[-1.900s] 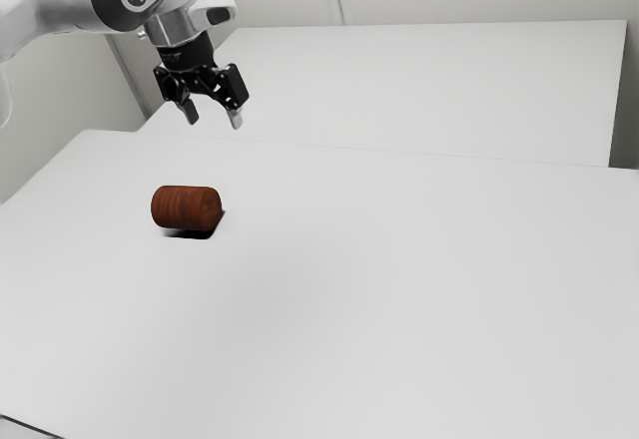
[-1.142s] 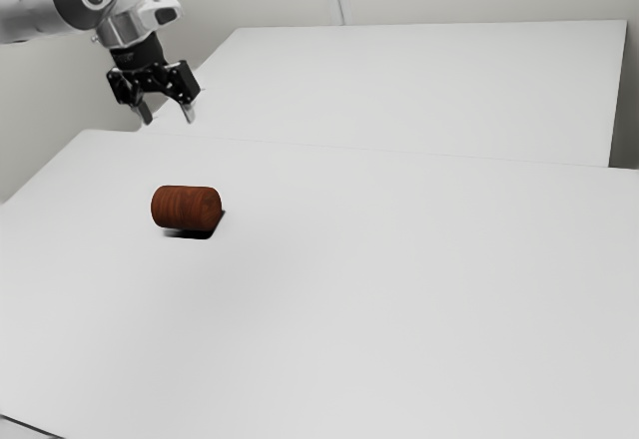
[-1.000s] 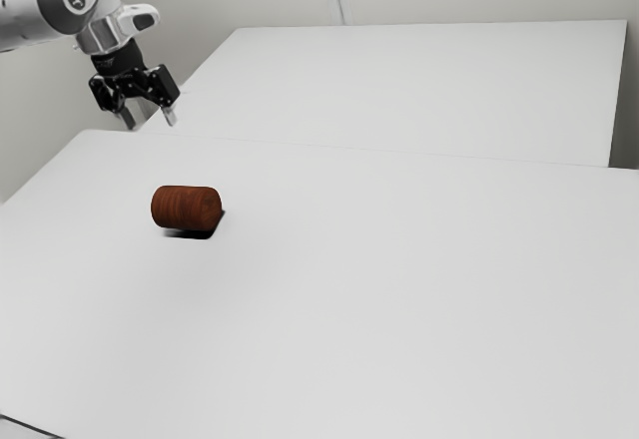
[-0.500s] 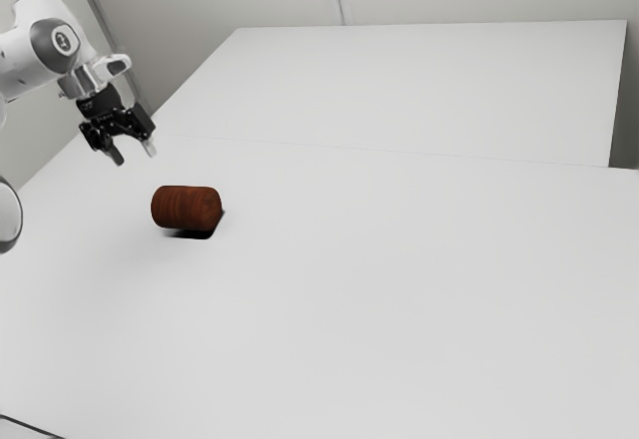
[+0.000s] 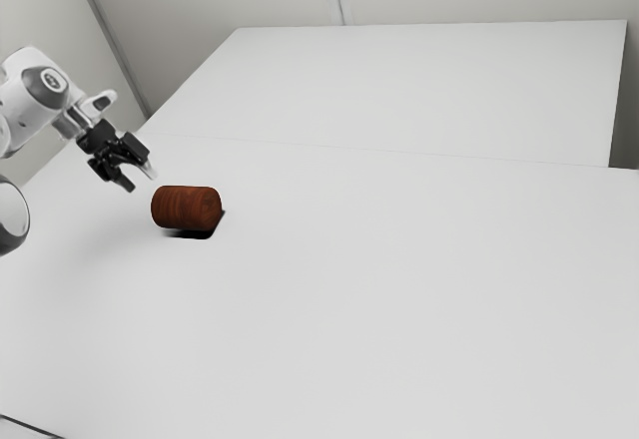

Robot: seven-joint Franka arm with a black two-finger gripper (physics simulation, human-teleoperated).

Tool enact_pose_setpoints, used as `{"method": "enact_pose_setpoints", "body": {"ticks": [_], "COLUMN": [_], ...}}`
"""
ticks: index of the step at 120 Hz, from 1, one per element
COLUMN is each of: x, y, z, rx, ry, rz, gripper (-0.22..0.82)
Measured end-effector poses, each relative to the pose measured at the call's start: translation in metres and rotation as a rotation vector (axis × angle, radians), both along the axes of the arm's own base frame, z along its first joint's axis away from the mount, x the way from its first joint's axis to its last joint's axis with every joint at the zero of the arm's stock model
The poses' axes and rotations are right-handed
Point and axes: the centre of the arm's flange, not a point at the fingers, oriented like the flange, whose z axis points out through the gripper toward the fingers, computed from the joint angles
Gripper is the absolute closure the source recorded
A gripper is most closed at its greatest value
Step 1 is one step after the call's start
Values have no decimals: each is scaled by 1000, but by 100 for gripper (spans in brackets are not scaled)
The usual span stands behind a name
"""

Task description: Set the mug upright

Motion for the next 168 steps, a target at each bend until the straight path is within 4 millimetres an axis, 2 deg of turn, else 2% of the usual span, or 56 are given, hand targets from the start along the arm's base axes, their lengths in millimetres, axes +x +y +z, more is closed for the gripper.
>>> {"method": "enact_pose_setpoints", "body": {"ticks": [48, 81, 108, 116, 141, 155, 168], "x": [4, 10, 5, 3, 4, 5, 5], "y": [22, 16, 15, 12, 10, 9, 5], "z": [-50, -81, -106, -112, -112, -108, -99], "rx": [-178, -309, -416, -442, -463, -460, -460], "ry": [-126, -209, -267, -276, -312, -330, -344], "rz": [-18, -17, 14, 18, 4, -5, -16], "gripper": [3, 3, 5, 12, 49, 59, 63]}}
